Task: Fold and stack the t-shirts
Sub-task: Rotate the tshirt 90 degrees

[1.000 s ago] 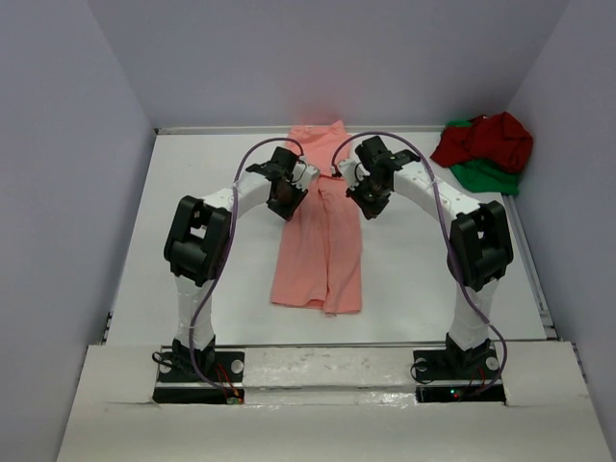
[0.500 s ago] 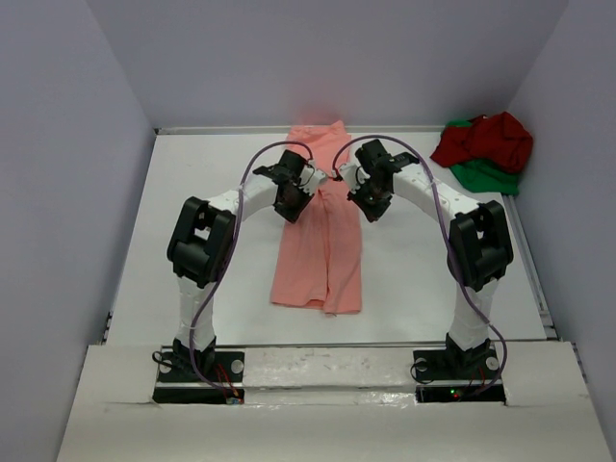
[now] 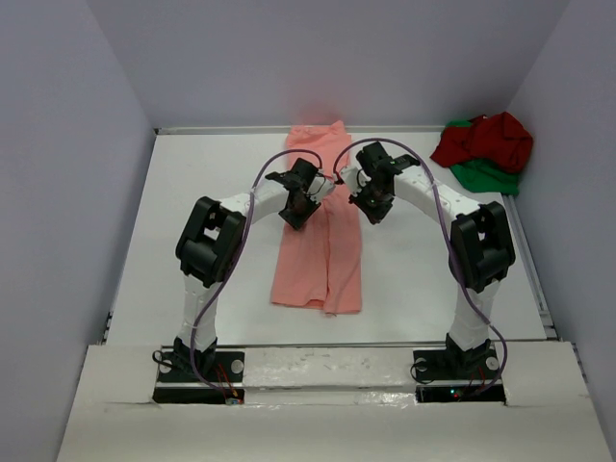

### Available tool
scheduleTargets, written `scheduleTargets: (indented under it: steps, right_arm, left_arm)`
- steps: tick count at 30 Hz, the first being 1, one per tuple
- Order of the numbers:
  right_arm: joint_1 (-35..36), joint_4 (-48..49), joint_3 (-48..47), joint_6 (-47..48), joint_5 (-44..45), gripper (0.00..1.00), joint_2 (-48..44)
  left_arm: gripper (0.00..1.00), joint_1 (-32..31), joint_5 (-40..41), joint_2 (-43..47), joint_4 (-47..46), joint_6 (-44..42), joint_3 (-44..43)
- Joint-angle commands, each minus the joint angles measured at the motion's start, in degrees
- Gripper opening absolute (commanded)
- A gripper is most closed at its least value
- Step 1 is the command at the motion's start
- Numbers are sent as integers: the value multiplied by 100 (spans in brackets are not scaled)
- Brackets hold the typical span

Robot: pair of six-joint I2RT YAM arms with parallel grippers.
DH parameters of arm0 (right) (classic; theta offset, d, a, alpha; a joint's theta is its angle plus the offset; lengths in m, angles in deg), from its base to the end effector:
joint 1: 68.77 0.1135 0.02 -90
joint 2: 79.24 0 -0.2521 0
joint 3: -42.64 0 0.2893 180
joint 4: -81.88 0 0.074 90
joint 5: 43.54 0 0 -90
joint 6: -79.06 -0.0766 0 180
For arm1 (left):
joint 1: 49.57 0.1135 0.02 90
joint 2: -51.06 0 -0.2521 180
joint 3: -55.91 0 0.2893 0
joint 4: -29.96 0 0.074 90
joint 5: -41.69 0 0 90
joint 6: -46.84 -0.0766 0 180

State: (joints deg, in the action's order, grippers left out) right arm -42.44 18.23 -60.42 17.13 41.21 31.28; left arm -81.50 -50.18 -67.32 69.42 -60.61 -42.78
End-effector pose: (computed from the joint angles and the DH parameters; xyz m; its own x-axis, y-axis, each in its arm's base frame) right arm 0.3947 0.2032 0.1699 -0.5279 -0.7841 -0.3264 -0.8122 0.5785 -0.0760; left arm 0.4140 -0.2610 0.1086 -0.5323 0.6849 -0.4976 0.7363 0.6646 0.1270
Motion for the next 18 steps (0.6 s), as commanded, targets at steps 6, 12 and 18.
scheduleTargets:
  steps: [6,12,18]
  right_arm:
    - [30,176,30,58,77,0,-277]
    - [30,176,21,66,139,0,-277]
    - [30,71,3,23,-106,0,-242]
  left_arm:
    - [20,-16,310,0,170,-30,-47]
    - [0,-16,336,17,196,-21,-91]
    - [0,-51,266,140,222,-21,-109]
